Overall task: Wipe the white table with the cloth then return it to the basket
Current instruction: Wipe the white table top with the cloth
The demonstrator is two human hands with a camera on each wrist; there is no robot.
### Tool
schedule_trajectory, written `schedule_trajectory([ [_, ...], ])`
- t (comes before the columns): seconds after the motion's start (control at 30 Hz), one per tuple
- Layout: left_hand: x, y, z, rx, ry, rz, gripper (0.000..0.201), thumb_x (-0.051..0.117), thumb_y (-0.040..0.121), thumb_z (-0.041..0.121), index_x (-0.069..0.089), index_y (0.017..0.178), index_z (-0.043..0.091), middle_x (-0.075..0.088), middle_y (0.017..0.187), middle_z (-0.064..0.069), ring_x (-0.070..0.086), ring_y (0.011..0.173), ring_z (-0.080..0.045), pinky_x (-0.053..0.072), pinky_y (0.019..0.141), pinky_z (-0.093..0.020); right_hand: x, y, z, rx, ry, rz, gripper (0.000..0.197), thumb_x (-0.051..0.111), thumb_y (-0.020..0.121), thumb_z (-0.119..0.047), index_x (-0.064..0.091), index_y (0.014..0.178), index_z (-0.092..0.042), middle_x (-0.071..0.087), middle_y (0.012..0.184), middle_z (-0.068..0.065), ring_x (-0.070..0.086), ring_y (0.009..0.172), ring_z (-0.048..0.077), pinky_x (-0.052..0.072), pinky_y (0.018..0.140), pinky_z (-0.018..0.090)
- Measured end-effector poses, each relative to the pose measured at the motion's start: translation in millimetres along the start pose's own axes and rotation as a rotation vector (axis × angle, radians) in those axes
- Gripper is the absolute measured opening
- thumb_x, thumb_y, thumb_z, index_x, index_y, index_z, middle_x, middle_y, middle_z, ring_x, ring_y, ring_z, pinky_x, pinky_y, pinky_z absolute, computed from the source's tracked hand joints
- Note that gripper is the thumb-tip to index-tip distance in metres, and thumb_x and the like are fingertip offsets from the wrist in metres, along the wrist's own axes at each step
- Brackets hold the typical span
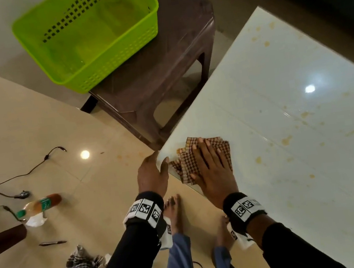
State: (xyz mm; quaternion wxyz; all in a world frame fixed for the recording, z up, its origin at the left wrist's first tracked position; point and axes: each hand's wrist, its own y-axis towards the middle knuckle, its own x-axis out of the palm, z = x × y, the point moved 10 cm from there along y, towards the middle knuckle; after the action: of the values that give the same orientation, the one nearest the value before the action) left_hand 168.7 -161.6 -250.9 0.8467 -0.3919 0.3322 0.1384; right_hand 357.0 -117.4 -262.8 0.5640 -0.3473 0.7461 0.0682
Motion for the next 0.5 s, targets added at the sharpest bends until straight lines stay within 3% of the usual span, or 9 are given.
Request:
schedule_trajectory([
  [0.07,1.2,6.3,-4.4,0.012,-0.041,-0.038,0.044,0.049,0.106,0.033,0.055,0.146,0.017,0.060,0.145,-0.012,0.059,0.129,-0.031,0.046,0.110,-0.038,12.9,7.9,-8.5,0.040,-0.003,-0.005,0.071,0.027,0.107,-0.052,0.002,0.166,-0.022,-0.005,0.174,0.012,-0.006,0.161,0.029,0.008,0.129,0.055],
  [0.13,-3.1,11.5,-6.5,0.004,-0.018,-0.057,0.041,0.042,0.108,0.035,0.062,0.140,0.019,0.069,0.132,-0.013,0.065,0.117,-0.034,0.051,0.098,-0.035,19.2,14.9,-28.5,0.033,0.016,-0.001,0.070,0.019,0.107,-0.058,0.001,0.166,-0.025,-0.003,0.173,0.015,-0.005,0.160,0.032,0.002,0.129,0.055],
  [0.2,-5.4,14.9,-6.4,-0.017,-0.041,-0.100,0.047,0.036,0.108,0.041,0.074,0.117,0.016,0.076,0.109,-0.012,0.068,0.097,-0.033,0.049,0.081,-0.033,25.2,22.5,-47.9,0.024,0.018,0.005,0.074,0.020,0.107,-0.059,0.002,0.166,-0.020,-0.001,0.173,0.014,-0.003,0.161,0.031,0.004,0.129,0.054],
  [0.27,-7.1,19.7,-5.0,-0.030,-0.058,-0.119,0.056,0.032,0.108,0.046,0.073,0.090,0.012,0.073,0.084,-0.007,0.066,0.080,-0.030,0.045,0.069,-0.031,32.3,33.1,-63.3,0.012,-0.030,0.005,0.077,0.026,0.107,-0.058,0.004,0.166,-0.013,-0.002,0.173,0.012,0.000,0.161,0.029,0.006,0.129,0.053],
  [0.37,-10.6,25.3,-4.1,-0.003,-0.031,-0.102,0.053,0.036,0.107,0.048,0.066,0.077,0.015,0.068,0.075,-0.001,0.063,0.073,-0.024,0.039,0.060,-0.025,41.3,40.6,-77.0,-0.035,-0.103,-0.040,0.077,0.033,0.107,-0.054,0.002,0.166,-0.016,-0.005,0.173,0.010,-0.001,0.161,0.029,0.006,0.129,0.053],
  [0.43,-12.2,26.9,-2.5,0.014,0.002,-0.113,0.043,0.040,0.106,0.045,0.067,0.086,0.018,0.073,0.085,-0.003,0.064,0.079,-0.023,0.036,0.061,-0.018,37.7,42.6,-71.3,-0.058,-0.084,-0.039,0.075,0.032,0.107,-0.053,0.001,0.166,-0.018,-0.004,0.174,0.009,0.000,0.161,0.028,0.010,0.129,0.054],
  [0.5,-12.1,26.2,-4.5,-0.011,-0.047,-0.141,0.038,0.045,0.106,0.040,0.068,0.122,0.013,0.076,0.114,-0.007,0.068,0.103,-0.025,0.040,0.079,-0.016,25.5,49.5,-51.8,-0.052,-0.077,-0.009,0.072,0.027,0.108,-0.054,0.002,0.166,-0.019,-0.001,0.174,0.009,0.000,0.160,0.028,0.010,0.129,0.055],
])
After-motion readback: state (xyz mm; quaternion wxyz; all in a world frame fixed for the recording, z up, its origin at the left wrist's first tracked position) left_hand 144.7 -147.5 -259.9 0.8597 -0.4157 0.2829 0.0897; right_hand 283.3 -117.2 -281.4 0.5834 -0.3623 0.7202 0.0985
